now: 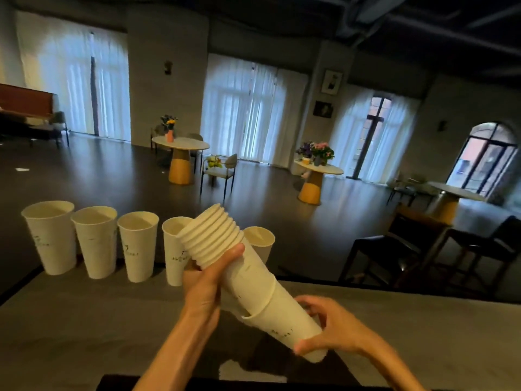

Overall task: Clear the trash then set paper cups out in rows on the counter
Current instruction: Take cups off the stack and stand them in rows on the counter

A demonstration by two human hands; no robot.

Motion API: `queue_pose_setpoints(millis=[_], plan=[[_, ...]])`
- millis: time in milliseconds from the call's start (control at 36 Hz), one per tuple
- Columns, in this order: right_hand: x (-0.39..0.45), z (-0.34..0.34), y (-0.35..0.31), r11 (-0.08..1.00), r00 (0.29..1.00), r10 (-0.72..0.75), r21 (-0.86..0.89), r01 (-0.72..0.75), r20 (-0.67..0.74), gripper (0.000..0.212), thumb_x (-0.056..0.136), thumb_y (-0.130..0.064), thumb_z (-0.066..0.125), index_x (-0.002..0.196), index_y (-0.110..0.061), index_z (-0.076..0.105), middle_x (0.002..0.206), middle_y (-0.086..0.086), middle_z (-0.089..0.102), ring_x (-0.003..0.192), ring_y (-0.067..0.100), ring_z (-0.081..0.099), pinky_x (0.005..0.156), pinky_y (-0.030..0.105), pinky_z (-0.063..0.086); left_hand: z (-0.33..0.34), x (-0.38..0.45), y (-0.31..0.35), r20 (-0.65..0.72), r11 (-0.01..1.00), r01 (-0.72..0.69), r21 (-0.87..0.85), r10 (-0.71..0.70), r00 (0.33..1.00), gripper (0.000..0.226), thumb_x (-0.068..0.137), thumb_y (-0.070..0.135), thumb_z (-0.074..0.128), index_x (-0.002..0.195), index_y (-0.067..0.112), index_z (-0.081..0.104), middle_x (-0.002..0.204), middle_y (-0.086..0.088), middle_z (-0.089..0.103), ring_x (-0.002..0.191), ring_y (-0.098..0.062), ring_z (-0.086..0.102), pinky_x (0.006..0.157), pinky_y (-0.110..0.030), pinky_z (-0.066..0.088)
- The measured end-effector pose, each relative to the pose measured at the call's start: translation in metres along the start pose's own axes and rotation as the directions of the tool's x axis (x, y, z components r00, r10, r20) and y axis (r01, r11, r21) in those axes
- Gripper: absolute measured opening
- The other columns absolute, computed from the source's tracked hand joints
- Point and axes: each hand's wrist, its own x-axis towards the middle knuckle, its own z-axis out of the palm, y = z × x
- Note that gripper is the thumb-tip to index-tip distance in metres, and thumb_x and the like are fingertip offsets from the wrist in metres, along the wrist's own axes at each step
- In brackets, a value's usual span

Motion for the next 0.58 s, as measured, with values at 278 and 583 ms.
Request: queue_pose_setpoints(millis=[278,583], plan=[[0.048,0.027,0.050,0.957,0.895,0.186,0.283,-0.070,-0.406,0.081,0.057,-0.013,0.095,0.123,-0.027,0.050,0.120,-0.002,0.063,0.104,0.016,0.060,0.082,0.031,0.054,-0.047,0.011,0.053,-0.086,0.964,0.011,-0.265,-0.035,0.996,0.086,0.063,0.016,0.077,0.143,0.026,0.047,0.133,-0.007,0.062,0.123,-0.028,0.058,0.088,-0.049,0.055],[0.130,0.026,0.039,0.935,0.826,0.212,0.353,-0.017,-0.522,0.084,0.065,-0.015,0.091,0.137,-0.018,0.048,0.136,0.008,0.059,0.124,0.030,0.057,0.101,0.054,0.049,-0.052,-0.008,0.024,-0.142,0.976,0.044,-0.214,-0.075,0.987,0.046,0.063,0.009,0.072,0.103,0.025,0.058,0.111,-0.009,0.066,0.105,-0.027,0.061,0.089,-0.053,0.052]])
